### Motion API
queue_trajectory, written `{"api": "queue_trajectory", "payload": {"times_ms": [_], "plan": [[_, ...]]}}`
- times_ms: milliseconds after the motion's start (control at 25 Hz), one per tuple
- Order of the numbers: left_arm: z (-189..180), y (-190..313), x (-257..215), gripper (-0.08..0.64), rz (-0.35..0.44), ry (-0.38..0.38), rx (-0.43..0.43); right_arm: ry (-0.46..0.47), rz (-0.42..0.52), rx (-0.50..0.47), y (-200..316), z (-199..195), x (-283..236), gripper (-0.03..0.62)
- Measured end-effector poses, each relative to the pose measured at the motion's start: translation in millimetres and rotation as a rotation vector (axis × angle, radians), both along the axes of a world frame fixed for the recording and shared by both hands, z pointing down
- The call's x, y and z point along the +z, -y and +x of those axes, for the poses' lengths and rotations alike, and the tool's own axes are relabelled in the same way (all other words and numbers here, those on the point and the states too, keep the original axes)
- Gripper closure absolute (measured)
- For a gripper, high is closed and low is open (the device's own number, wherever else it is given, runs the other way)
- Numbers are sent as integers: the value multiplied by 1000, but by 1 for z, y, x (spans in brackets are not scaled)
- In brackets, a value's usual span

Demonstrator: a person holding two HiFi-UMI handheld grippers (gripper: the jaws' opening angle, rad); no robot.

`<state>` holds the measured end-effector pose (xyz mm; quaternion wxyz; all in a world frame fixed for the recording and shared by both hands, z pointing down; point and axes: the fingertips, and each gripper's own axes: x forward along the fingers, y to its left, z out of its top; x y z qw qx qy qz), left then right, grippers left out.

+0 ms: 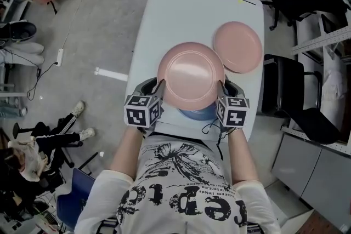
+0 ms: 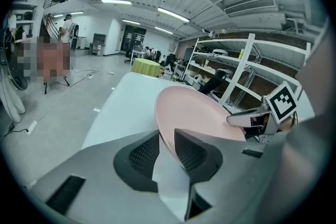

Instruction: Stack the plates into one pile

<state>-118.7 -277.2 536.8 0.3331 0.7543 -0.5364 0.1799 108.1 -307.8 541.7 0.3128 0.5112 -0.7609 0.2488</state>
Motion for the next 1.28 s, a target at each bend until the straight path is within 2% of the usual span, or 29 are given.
{"api": "queue_trajectory", "payload": {"times_ms": [480,800,1000,1280], "plan": [[56,-42,24,460,-60,51,91,-12,-67,83,-65,58,22,514],[77,-42,46,458,-92,151,132,-16,-119,106,-74,79,46,511],[73,-40,57,456,-81,233,114,-15,-134,101,-73,75,54,506],[75,-34,71,456,-93,256,82,-54,-117,86,-62,79,63,502]]}}
